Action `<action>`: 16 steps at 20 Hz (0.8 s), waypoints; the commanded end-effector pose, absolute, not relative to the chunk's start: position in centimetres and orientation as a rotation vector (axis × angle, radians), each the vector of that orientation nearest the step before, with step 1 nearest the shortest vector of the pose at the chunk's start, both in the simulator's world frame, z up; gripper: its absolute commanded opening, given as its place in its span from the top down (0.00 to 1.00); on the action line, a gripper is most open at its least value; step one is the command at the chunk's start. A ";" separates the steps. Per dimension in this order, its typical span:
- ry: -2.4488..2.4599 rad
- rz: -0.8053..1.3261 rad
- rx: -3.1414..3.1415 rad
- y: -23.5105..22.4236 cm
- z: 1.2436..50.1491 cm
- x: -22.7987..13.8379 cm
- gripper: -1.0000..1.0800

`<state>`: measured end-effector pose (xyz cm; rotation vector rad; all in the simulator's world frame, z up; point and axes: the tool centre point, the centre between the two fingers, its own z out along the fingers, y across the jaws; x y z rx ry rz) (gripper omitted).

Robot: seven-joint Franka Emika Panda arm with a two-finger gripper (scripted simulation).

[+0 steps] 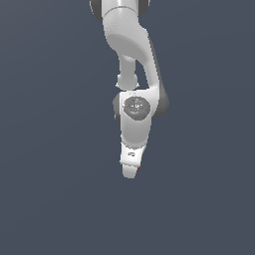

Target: Pick up the object and move it to a goal position.

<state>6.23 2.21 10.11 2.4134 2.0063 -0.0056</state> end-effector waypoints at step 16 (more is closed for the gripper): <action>2.096 0.000 2.340 2.2 8.2 6.5 0.04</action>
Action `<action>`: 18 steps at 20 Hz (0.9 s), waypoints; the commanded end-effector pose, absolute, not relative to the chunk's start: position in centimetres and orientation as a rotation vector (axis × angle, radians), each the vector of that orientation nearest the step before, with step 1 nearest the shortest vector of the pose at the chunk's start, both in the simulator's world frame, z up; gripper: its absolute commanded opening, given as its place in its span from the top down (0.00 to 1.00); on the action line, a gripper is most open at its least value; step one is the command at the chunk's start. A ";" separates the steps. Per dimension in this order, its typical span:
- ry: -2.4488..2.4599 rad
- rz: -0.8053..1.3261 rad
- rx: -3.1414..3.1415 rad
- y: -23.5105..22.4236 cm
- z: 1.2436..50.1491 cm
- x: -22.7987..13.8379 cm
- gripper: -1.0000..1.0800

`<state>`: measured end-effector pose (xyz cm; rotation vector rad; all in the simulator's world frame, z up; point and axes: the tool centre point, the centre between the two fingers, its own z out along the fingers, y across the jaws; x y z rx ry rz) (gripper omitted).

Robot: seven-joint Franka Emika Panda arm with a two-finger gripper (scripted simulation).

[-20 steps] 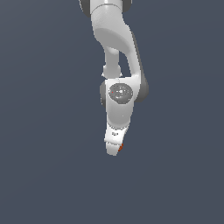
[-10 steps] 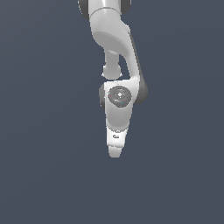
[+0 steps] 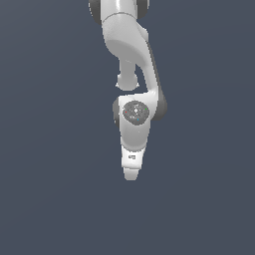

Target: Pick up the object and move it to a goal position.

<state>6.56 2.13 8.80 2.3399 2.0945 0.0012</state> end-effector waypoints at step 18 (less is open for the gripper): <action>2.100 0.000 2.337 2.2 4.7 6.5 1.00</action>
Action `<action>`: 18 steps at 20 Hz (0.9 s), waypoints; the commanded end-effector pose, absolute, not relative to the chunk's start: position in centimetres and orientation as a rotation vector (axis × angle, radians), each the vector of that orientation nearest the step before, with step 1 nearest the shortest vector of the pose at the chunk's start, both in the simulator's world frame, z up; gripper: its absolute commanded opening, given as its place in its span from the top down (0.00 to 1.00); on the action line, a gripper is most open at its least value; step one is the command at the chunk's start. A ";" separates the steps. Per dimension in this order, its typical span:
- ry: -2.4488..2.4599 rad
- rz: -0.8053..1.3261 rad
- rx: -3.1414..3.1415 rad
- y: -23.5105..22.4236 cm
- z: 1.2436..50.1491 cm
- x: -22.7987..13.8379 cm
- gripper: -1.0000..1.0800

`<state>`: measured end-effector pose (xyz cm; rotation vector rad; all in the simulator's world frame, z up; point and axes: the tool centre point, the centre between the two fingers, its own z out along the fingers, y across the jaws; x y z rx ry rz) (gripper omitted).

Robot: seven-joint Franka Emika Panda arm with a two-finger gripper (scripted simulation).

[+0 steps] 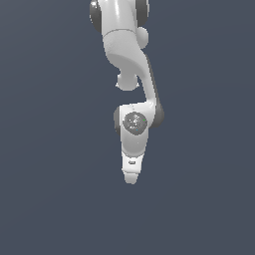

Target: Pick up the object and move it to a goal position.

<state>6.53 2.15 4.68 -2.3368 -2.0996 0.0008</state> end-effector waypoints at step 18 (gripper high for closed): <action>-2.101 0.002 -2.337 2.0 9.4 5.0 1.00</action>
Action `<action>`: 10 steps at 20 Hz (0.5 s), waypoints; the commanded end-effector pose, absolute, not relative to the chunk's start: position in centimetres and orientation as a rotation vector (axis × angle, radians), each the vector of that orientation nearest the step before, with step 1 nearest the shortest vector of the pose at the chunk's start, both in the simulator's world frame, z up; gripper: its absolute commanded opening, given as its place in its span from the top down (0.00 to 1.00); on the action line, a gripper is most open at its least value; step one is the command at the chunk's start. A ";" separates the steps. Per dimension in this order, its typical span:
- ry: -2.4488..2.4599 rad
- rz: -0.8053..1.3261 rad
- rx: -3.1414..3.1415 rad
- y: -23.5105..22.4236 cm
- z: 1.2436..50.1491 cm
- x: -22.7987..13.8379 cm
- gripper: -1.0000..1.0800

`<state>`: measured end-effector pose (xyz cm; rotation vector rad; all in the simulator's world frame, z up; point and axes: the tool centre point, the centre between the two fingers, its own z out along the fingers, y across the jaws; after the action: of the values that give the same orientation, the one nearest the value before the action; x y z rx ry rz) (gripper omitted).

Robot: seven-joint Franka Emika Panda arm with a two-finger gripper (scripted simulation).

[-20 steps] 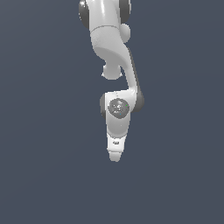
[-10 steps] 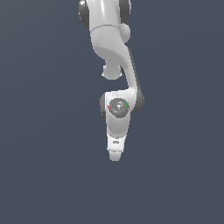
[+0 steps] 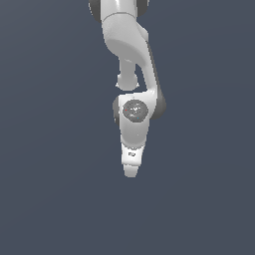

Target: Pick up the object and move it to a goal position.

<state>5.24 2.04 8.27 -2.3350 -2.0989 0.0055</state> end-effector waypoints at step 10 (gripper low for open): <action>-2.102 0.004 -2.337 1.8 18.8 2.1 1.00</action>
<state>2.58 1.83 17.01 -2.3355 -2.1008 0.0068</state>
